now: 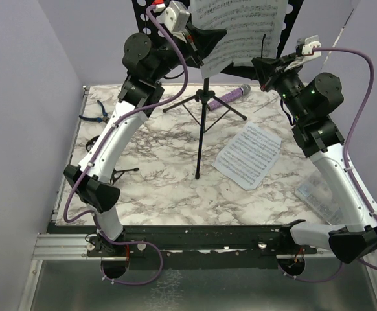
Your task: Set up the instrument practice props
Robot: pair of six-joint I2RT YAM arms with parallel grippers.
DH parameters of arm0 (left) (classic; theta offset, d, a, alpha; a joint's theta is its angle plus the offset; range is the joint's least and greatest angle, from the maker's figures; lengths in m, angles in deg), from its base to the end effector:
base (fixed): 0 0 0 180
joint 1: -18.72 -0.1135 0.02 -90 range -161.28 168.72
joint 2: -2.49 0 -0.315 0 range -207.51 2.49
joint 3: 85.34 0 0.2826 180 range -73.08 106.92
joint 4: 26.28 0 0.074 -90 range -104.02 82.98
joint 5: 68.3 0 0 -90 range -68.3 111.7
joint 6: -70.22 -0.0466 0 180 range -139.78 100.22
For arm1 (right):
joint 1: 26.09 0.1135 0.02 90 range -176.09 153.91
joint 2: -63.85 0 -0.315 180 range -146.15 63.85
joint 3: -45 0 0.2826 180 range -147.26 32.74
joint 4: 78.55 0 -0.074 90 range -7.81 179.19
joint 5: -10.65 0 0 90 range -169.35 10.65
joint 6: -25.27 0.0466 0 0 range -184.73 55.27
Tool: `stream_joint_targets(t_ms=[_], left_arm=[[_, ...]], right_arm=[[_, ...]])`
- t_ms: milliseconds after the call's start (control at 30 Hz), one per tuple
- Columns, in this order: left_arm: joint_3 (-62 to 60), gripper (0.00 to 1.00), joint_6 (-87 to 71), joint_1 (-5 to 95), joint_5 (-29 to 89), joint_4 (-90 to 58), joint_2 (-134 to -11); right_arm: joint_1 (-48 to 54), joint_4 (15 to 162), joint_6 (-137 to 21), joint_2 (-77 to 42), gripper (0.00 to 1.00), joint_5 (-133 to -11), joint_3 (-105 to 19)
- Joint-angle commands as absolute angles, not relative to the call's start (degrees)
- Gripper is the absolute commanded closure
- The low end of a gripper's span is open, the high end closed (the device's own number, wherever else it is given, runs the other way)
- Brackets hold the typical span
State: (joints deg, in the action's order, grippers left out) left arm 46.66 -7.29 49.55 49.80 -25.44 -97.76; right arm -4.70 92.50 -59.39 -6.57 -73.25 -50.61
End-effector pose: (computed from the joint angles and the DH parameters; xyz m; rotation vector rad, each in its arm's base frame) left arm 0.3452 -0.2316 0.6313 0.6246 0.9620 -0.9273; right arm 0.2642 0.1088 0.5642 -0.2729 1.2744 0.4679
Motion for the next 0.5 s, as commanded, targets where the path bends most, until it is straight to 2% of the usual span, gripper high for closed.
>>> stream_joint_targets(t_ms=[0,400,467], left_arm=[[49.1,1.00,-9.6,50.3,57.4,-27.0,-99.9],[52.7,1.00,-9.7,50.6,59.5,-26.5,-102.7],[52.6,0.95,-10.1,50.6,58.8,-26.0,-102.6]], right_arm=[[-4.6,93.8,-60.9,-7.0,1.00,-68.5,-52.2],[-4.6,92.9,-59.9,-8.5,1.00,-65.7,-54.0],[-4.5,92.6,-59.6,-8.8,1.00,-65.8,-54.5]])
